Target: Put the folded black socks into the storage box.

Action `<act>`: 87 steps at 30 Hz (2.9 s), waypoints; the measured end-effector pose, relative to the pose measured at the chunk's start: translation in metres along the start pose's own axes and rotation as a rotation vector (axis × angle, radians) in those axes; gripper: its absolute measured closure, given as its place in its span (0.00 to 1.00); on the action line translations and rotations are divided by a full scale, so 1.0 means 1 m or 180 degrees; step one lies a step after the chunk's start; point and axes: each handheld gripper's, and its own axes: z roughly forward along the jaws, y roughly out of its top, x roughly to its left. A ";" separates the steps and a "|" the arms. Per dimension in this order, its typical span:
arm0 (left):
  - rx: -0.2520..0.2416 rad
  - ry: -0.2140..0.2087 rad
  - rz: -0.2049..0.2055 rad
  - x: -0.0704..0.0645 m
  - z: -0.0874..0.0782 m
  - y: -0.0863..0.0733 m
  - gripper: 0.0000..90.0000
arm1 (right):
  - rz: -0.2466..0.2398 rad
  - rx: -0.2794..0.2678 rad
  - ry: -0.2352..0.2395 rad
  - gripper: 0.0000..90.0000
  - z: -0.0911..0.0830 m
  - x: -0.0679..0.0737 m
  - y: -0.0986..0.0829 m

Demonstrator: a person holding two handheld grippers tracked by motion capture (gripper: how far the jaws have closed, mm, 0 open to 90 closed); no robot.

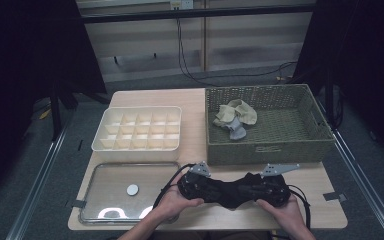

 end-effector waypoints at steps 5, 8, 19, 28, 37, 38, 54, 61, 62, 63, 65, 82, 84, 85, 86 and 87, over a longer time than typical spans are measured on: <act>-0.0205 -0.0049 0.0101 -0.006 -0.023 0.003 0.77 | -0.0029 0.0152 0.0039 0.94 0.004 0.004 -0.008; -0.0390 -0.0021 0.0113 -0.007 -0.037 0.003 0.76 | -0.0041 0.0229 0.0055 0.92 0.007 0.006 -0.010; -0.0626 0.0135 0.0037 0.005 -0.071 0.005 0.71 | -0.0051 0.0347 0.0020 0.87 0.006 0.006 -0.016; -0.0149 0.0217 -0.0134 0.017 -0.054 -0.022 0.77 | 0.0017 0.0191 0.0050 0.80 0.000 0.003 -0.014; -0.0167 0.0257 -0.0237 0.023 -0.057 -0.035 0.76 | 0.0105 -0.0012 0.0054 0.77 -0.012 -0.004 -0.011; -0.0173 0.0252 -0.0235 0.023 -0.057 -0.034 0.76 | 0.0122 -0.0028 0.0058 0.76 -0.014 -0.005 -0.011; -0.0248 0.0198 -0.0234 0.013 -0.050 -0.033 0.73 | 0.0195 -0.0181 -0.0070 0.74 -0.032 -0.011 -0.017; -0.0153 0.0234 -0.0242 0.014 -0.038 -0.033 0.69 | 0.0175 -0.0103 -0.0171 0.73 -0.025 -0.014 -0.015; -0.0123 0.0259 -0.0226 0.015 -0.039 -0.032 0.69 | 0.0156 -0.0108 -0.0194 0.73 -0.024 -0.016 -0.013; -0.0146 0.0282 -0.0234 0.015 -0.038 -0.032 0.67 | 0.0152 -0.0115 -0.0233 0.72 -0.023 -0.019 -0.010; -0.0066 0.0310 -0.0227 0.016 -0.036 -0.033 0.64 | 0.0163 -0.0125 -0.0305 0.71 -0.021 -0.026 -0.004; -0.0049 0.0232 -0.0239 0.018 -0.041 -0.036 0.94 | 0.0225 0.0030 -0.0697 0.83 -0.007 -0.050 -0.005; -0.0089 0.0225 -0.0245 0.018 -0.045 -0.036 0.94 | 0.0245 0.0023 -0.0690 0.85 -0.008 -0.051 -0.006; -0.0106 0.0233 -0.0228 0.019 -0.046 -0.036 0.94 | 0.0241 0.0027 -0.0684 0.89 -0.008 -0.051 -0.006; -0.0141 0.0237 -0.0250 0.019 -0.047 -0.036 0.94 | 0.0234 0.0034 -0.0683 0.91 -0.008 -0.050 -0.006; -0.0138 0.0225 -0.0254 0.019 -0.050 -0.036 0.94 | 0.0240 0.0028 -0.0681 0.94 -0.009 -0.051 -0.006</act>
